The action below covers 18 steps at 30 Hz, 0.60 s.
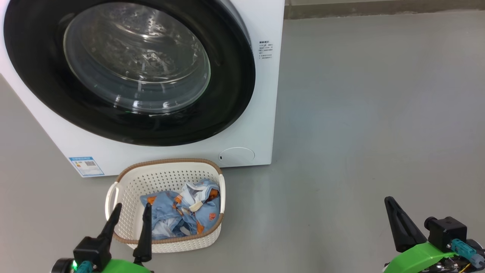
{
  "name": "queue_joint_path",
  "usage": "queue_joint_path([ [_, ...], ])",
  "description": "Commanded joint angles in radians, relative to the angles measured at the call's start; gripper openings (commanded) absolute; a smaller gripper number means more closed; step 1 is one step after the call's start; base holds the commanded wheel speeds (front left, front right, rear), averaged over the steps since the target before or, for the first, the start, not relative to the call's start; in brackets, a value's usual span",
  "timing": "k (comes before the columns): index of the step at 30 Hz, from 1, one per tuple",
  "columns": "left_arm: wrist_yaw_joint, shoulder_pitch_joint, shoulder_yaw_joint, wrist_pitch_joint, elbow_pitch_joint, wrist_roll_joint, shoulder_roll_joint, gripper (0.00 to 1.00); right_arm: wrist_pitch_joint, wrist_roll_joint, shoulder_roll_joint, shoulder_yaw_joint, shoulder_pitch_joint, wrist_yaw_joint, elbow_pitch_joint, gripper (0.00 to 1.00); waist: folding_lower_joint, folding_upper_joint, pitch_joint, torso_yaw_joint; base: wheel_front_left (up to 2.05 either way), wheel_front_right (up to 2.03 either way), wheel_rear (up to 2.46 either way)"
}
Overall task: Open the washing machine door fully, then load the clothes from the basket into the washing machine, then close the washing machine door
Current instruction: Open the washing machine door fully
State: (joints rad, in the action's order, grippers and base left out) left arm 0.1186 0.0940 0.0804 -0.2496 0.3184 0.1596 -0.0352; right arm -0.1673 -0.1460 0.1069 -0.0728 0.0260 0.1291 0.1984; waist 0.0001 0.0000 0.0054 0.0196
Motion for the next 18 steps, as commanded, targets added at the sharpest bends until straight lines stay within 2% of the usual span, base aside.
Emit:
queue_joint_path([
  [1, -0.006, 0.042, -0.033, -0.012, -0.027, -0.010, -0.015, 1.00, 0.004, -0.022, 0.015, 0.031, 0.034, 0.002, -0.027, 0.00, -0.0001, 0.0000, 0.004, 0.001, 0.00, 0.00, 0.00],
  [7, -0.006, 0.057, -0.031, -0.012, -0.041, -0.009, -0.015, 1.00, 0.032, -0.148, -0.002, 0.017, 0.063, 0.002, -0.022, 0.00, -0.0001, 0.0000, 0.041, 0.007, 0.00, 0.00, 0.00],
  [12, -0.007, 0.076, -0.035, -0.012, -0.054, -0.009, -0.015, 1.00, 0.112, -0.432, -0.026, -0.007, 0.132, 0.002, 0.012, 0.00, -0.0001, 0.0000, 0.090, 0.013, 0.00, 0.00, 0.00],
  [18, -0.007, 0.119, -0.034, -0.012, -0.075, -0.006, -0.015, 1.00, 0.263, -0.786, -0.039, -0.060, 0.275, 0.002, 0.066, 0.00, -0.0001, 0.0000, 0.179, 0.025, 0.00, 0.00, 0.00],
])
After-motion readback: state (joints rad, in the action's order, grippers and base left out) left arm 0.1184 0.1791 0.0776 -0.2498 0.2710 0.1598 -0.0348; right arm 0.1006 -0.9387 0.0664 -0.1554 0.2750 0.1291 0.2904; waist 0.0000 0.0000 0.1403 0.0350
